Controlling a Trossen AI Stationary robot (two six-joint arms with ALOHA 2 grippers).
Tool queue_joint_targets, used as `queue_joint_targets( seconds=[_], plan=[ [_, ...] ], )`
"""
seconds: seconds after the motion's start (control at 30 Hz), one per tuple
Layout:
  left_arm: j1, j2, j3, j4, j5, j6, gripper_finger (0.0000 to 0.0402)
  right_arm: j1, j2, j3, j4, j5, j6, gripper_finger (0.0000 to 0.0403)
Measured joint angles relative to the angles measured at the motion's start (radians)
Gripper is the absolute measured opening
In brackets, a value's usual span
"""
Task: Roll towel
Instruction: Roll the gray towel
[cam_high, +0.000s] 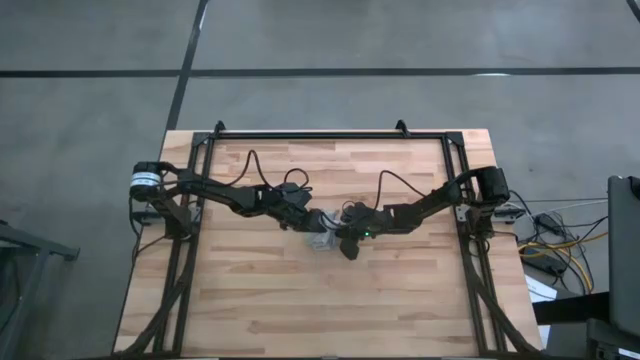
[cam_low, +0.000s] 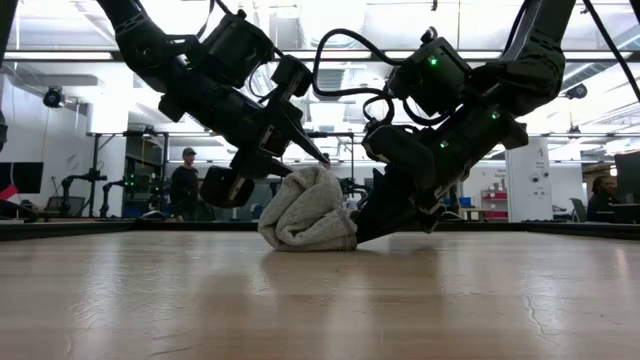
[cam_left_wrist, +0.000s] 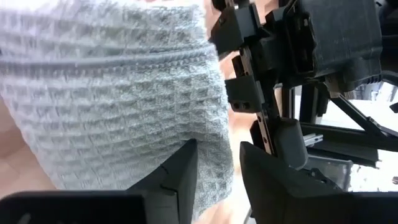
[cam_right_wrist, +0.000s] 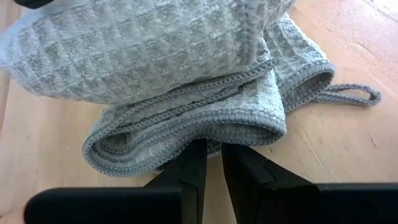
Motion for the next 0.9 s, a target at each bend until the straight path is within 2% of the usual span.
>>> queue_joint_targets(
  seconds=[0.17,0.33,0.63,0.9],
  plan=[
    [0.000,0.000,-0.002,-0.001,-0.028,0.045,0.0124,0.000,0.000,0.000,0.000,0.011,0.046,0.0050],
    [0.000,-0.001,-0.007,-0.001,-0.028,0.055,0.0124,0.010,-0.002,0.000,0.002,0.080,0.092,0.0050],
    [-0.001,-0.001,-0.008,-0.001,-0.014,0.086,0.0124,0.054,-0.074,0.000,0.009,0.210,0.045,0.0050],
    [-0.001,-0.001,0.001,0.000,-0.020,0.095,0.0124,0.057,-0.127,-0.004,-0.053,0.215,0.046,0.0050]
  ],
)
